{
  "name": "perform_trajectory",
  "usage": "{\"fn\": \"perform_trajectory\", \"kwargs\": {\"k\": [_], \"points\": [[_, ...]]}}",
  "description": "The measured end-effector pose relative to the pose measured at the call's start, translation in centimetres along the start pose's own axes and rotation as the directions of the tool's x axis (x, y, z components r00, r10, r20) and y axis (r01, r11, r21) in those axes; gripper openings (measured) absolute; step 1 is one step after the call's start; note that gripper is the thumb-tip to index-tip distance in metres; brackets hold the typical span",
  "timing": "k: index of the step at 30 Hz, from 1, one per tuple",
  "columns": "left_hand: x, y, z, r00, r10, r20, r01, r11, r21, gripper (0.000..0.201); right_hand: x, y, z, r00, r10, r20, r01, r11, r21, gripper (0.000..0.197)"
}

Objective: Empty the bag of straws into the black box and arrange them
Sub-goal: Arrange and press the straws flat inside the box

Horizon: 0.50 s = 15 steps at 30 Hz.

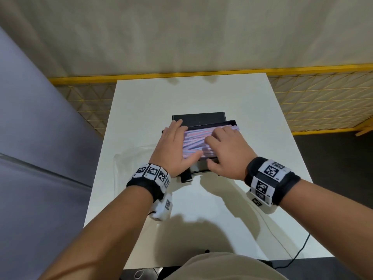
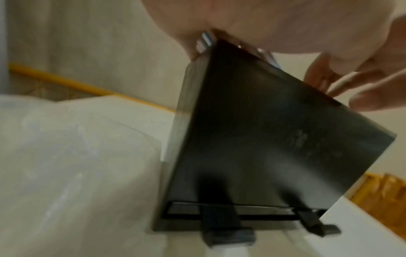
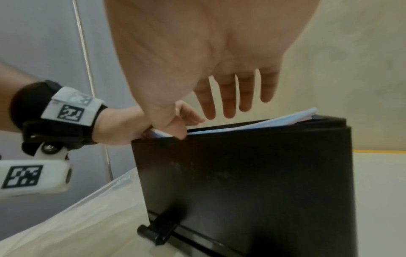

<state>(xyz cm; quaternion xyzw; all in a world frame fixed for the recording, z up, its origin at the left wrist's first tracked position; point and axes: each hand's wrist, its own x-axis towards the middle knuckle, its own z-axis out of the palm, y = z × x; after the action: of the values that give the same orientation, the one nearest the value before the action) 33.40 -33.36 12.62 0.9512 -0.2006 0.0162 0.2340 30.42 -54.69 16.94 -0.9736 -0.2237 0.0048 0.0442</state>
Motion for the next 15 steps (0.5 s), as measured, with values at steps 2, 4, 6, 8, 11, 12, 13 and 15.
{"fn": "perform_trajectory", "kwargs": {"k": [2,4,6,8,11,12,13,15], "points": [[0.3,0.6,0.3,0.996,-0.089,-0.030,0.088,0.996,-0.034,0.091,-0.4,-0.4,0.6,0.999,-0.019,0.046,0.016,0.999,0.050,0.052],[0.5,1.1,0.4,0.980,-0.197,-0.023,0.197,0.980,0.006,0.091,-0.5,-0.5,1.6,0.986,-0.033,0.166,0.010,0.991,0.136,0.062],[0.3,0.7,0.0,0.964,-0.264,-0.032,0.263,0.964,-0.036,0.090,-0.7,-0.4,2.2,0.987,-0.034,0.160,-0.005,0.972,0.235,0.067],[-0.6,-0.2,-0.5,0.972,-0.232,-0.026,0.232,0.973,0.003,0.091,-0.7,0.0,2.4,0.999,0.000,0.053,-0.011,0.977,0.212,0.067],[-2.0,-1.1,-0.7,0.980,-0.137,0.148,0.101,0.969,0.228,0.104,-0.4,0.7,2.6,0.996,0.048,0.076,-0.059,0.986,0.158,0.072],[-2.1,-1.2,-0.7,0.973,-0.134,0.186,0.081,0.960,0.269,0.108,-0.5,0.7,2.7,0.993,0.036,0.116,-0.056,0.983,0.177,0.074],[-2.1,-1.2,-0.7,0.971,-0.138,0.197,0.078,0.955,0.286,0.110,-0.6,0.7,3.0,0.990,0.020,0.137,-0.049,0.977,0.205,0.075],[-1.9,-1.1,-0.7,0.969,-0.150,0.198,0.092,0.957,0.276,0.113,-0.6,0.6,2.9,0.989,0.005,0.145,-0.044,0.962,0.268,0.076]]}}
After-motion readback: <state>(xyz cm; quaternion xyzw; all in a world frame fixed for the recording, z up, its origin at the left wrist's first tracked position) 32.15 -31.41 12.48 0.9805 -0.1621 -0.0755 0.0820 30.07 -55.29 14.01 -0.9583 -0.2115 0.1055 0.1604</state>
